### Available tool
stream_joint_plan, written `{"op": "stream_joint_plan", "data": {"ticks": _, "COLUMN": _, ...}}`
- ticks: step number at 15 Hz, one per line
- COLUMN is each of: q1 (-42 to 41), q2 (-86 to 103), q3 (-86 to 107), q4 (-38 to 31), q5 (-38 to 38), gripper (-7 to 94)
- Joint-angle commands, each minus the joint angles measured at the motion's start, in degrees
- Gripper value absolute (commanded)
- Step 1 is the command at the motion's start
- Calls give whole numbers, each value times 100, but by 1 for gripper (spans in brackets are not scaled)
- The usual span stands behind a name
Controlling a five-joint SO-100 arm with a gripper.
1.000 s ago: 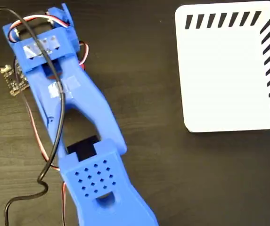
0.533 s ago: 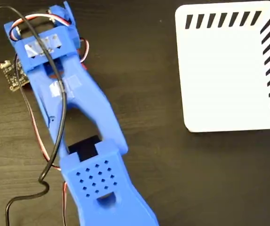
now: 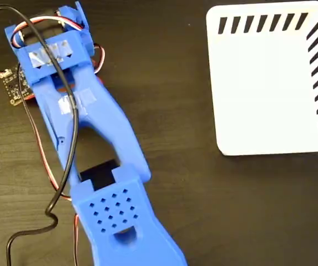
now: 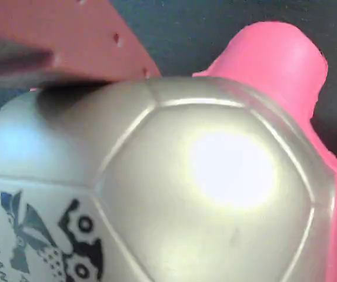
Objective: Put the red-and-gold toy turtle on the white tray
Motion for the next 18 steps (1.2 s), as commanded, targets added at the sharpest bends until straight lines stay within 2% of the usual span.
{"op": "stream_joint_plan", "data": {"ticks": 1, "q1": 53, "q2": 1441, "q3": -141, "q4": 44, "q5": 167, "gripper": 0}}
{"op": "stream_joint_plan", "data": {"ticks": 5, "q1": 44, "q2": 3032, "q3": 237, "q4": 149, "q5": 123, "gripper": 0}}
{"op": "stream_joint_plan", "data": {"ticks": 10, "q1": 167, "q2": 4096, "q3": 1266, "q4": 255, "q5": -44, "gripper": 0}}
{"op": "stream_joint_plan", "data": {"ticks": 13, "q1": 747, "q2": 4939, "q3": 1819, "q4": 483, "q5": -686, "gripper": 0}}
{"op": "stream_joint_plan", "data": {"ticks": 18, "q1": 2294, "q2": 5361, "q3": 2285, "q4": 686, "q5": -1661, "gripper": 0}}
